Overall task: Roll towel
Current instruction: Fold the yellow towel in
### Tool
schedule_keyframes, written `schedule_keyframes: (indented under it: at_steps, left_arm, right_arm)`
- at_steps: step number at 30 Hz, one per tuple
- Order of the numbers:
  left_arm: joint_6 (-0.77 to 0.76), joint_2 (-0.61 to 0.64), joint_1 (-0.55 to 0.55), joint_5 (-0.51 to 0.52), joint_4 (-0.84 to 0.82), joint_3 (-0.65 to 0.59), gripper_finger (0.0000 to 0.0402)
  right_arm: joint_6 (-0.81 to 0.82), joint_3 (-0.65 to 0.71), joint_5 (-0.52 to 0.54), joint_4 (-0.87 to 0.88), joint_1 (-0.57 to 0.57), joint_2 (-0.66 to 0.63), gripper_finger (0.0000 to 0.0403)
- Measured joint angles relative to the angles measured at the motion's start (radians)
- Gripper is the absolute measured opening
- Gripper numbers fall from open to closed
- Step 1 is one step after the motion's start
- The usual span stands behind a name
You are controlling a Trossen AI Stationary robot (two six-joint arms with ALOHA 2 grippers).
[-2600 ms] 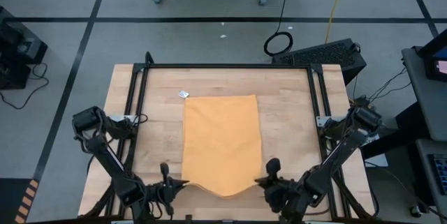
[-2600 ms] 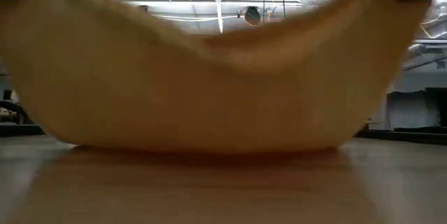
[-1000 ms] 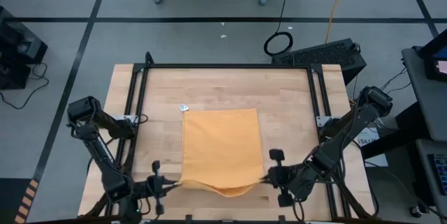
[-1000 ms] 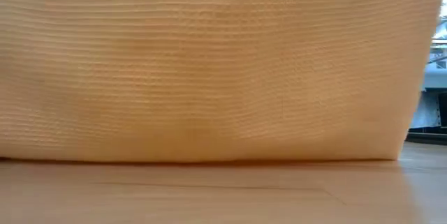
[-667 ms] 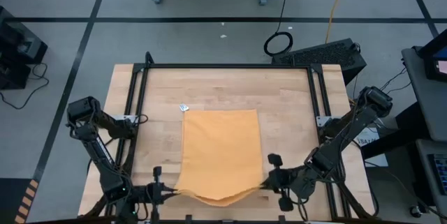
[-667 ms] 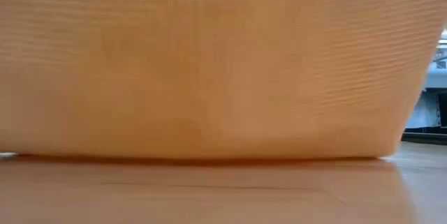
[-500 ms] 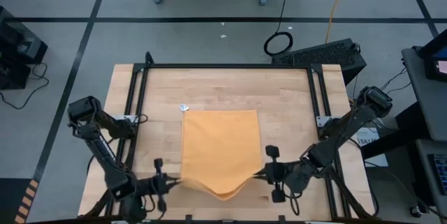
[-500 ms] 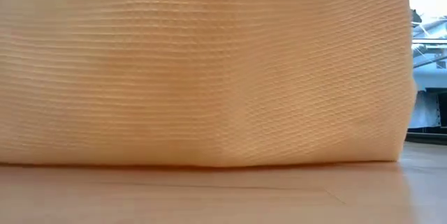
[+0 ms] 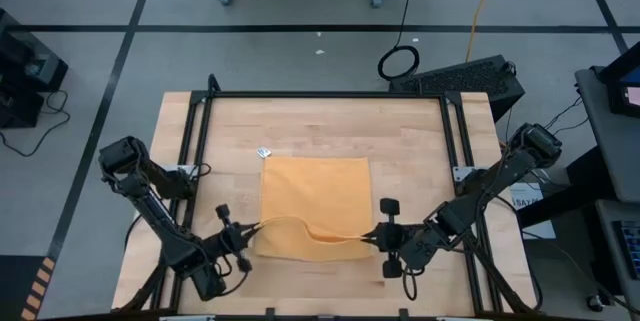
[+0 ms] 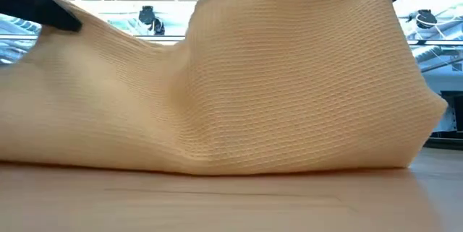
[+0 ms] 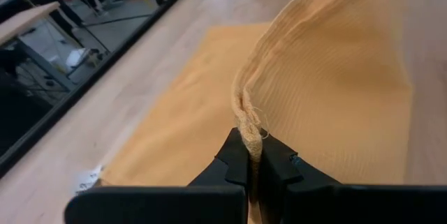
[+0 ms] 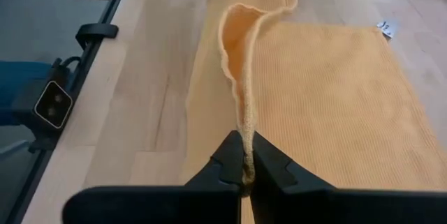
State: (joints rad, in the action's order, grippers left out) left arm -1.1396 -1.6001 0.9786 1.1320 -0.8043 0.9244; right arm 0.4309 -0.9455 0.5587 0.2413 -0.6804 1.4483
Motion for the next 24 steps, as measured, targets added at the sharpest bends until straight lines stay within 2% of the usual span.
schedule_keyframes:
  at_steps: [8,16,24]
  left_arm:
    - [-0.007,0.0,-0.016,0.032,0.011,-0.003,0.0008]
    - [-0.007,0.0,-0.009,0.031,0.118,-0.003,0.0008]
    - [-0.006,0.0,-0.001,0.031,0.182,-0.003,0.0008]
  right_arm:
    - [0.018,0.0,0.076,0.032,-0.001,0.0,0.0]
    - [0.089,0.0,0.07,0.031,-0.002,0.0,0.0]
    - [0.076,0.0,0.099,0.031,-0.002,0.018,0.0]
